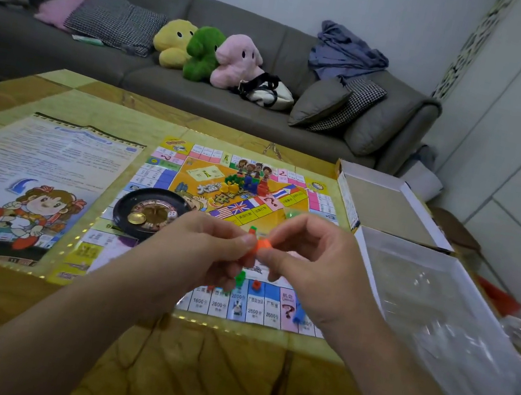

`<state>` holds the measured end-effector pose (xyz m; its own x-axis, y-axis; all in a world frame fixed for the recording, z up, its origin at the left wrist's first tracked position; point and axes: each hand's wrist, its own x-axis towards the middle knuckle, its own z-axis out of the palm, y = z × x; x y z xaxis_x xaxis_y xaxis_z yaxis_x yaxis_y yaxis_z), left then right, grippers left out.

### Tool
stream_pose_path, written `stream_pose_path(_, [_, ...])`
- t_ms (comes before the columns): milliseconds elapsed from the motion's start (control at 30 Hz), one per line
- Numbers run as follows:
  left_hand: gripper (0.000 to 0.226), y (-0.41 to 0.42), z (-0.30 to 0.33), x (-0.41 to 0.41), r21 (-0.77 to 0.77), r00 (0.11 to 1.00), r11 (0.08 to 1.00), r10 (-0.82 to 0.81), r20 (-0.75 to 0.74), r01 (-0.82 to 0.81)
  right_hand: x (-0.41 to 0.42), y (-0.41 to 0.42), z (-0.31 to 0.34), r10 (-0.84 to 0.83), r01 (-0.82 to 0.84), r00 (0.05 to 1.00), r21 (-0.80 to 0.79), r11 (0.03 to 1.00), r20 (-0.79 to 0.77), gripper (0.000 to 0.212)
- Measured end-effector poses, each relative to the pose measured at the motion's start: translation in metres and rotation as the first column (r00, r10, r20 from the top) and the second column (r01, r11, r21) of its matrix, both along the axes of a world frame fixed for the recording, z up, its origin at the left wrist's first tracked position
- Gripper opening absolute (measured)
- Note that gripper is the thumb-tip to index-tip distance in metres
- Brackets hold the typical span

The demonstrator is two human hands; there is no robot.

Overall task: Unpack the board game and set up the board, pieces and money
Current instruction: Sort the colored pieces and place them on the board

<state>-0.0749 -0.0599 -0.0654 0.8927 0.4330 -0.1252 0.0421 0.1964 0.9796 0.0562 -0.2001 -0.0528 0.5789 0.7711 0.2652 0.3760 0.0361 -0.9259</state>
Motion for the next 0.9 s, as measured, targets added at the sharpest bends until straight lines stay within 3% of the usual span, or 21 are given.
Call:
stream_pose_path(200, [0.025,-0.011,0.002,0.0,0.023,0.998,0.998,-0.061,-0.006,0.061,0.005,-0.011,0.002,0.044,-0.044,0.998,0.004,0.999,0.035,0.026])
stream_pose_path(500, [0.022,-0.015,0.004,0.004,-0.109,0.992,0.986,-0.124,0.038,0.128,0.009,-0.012,0.0,0.117,-0.107,0.99,0.125,0.986,-0.08,0.028])
stream_pose_path(833, [0.018,-0.024,0.0,0.014,-0.354,0.983,0.922,-0.117,0.14,0.16,0.008,-0.01,-0.004,0.074,-0.031,0.98,0.222,0.975,-0.186,0.021])
stream_pose_path(900, [0.018,-0.026,0.001,0.015,-0.347,0.982,0.923,-0.126,0.14,0.167,0.011,-0.011,-0.004,0.073,-0.036,0.983,0.213,0.976,-0.168,0.022])
